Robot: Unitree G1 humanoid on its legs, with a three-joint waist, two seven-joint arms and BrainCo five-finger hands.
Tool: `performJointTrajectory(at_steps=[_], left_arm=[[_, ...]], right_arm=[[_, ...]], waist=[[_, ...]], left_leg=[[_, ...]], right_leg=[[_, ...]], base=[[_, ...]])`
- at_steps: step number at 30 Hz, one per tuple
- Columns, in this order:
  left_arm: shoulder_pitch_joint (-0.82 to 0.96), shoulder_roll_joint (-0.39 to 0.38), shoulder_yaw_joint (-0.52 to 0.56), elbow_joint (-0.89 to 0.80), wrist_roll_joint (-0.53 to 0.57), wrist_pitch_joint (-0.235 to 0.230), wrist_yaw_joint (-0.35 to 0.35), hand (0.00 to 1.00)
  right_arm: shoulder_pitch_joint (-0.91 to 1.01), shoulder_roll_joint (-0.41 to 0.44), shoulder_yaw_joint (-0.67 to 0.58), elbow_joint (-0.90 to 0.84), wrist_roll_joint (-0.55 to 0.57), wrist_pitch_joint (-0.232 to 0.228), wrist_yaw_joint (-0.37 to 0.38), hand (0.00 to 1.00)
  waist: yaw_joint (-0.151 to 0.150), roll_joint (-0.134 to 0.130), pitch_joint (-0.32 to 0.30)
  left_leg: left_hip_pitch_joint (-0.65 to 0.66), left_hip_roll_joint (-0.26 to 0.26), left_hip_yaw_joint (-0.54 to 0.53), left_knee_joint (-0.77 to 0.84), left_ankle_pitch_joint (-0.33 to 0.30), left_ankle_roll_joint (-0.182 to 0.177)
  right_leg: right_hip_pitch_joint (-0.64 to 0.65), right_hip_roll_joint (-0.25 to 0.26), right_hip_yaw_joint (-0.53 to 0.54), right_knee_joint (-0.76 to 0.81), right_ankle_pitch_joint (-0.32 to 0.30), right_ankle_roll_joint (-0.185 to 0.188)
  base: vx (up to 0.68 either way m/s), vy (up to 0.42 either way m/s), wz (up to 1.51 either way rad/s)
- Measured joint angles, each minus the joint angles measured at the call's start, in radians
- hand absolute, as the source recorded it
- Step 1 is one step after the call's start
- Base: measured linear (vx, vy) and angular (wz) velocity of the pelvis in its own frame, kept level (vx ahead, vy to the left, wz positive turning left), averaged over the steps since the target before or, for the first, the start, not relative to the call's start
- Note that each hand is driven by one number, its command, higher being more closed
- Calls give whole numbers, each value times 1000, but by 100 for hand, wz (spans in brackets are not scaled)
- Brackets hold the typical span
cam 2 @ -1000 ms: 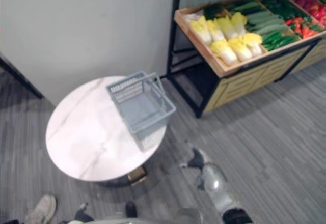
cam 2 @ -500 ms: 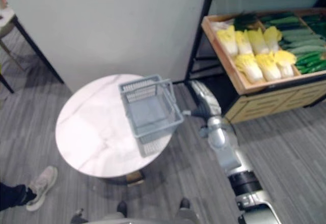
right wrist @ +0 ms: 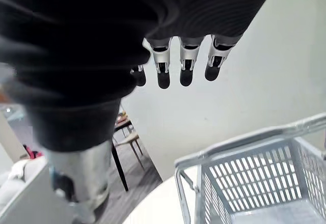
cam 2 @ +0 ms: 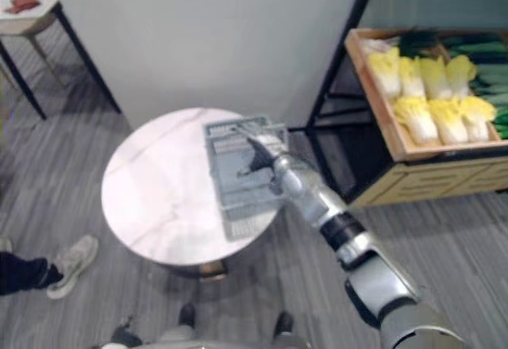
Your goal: Pick vegetable in the basket
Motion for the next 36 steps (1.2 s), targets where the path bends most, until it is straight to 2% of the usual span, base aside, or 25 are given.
performJointTrajectory(at_steps=[3,5,7,16,23,27,31,36], left_arm=[[-34,5,-2,-8,-4,-13,-7,0],[-45,16,-14,-8,-30,-16,-7,0],[-64,23,-21,-5,-40,-19,-6,0],[-95,17,-7,-6,-74,-19,23,0],[-143,16,-7,-15,-80,-21,33,0],[-157,16,-10,-24,-80,-22,38,0],[-169,18,-24,-42,-80,-33,47,0],[-207,19,-81,-58,-80,-42,62,0]], right_arm=[[-119,0,0,125,-12,5,8,0],[-159,-3,-5,164,-12,16,6,0],[-206,-14,-18,192,-20,20,1,0],[-374,-104,-152,188,-41,64,-84,0],[-485,-142,-174,250,-40,81,-115,0],[-537,-140,-186,301,-42,80,-120,0],[-588,-142,-189,352,-43,82,-123,0],[-612,-156,-193,409,-40,83,-125,0]], waist=[[1,1,63],[5,-4,77],[20,-10,102],[22,-7,148],[22,1,219],[24,2,236],[23,10,267],[23,34,300]], left_leg=[[-32,-15,-30,-4,19,10],[-58,-21,-43,-5,28,13],[-79,-22,-50,-6,35,14],[-143,-18,-70,-6,53,13],[-183,-13,-77,-1,66,10],[-215,-13,-77,-1,70,9],[-231,-13,-78,-1,71,8],[-263,-15,-91,-1,82,7]], right_leg=[[-11,-15,-25,-3,18,1],[-28,-20,-32,-4,24,2],[-44,-20,-34,-4,32,-1],[-101,-15,-45,2,38,-7],[-144,-12,-47,14,40,-10],[-178,-12,-46,15,44,-15],[-194,-12,-47,17,44,-15],[-218,-13,-56,22,45,-17]], base=[[-63,37,32],[-61,29,20],[-36,21,10],[-2,1,3],[0,0,0],[2,3,-1],[0,0,0],[6,16,6]])
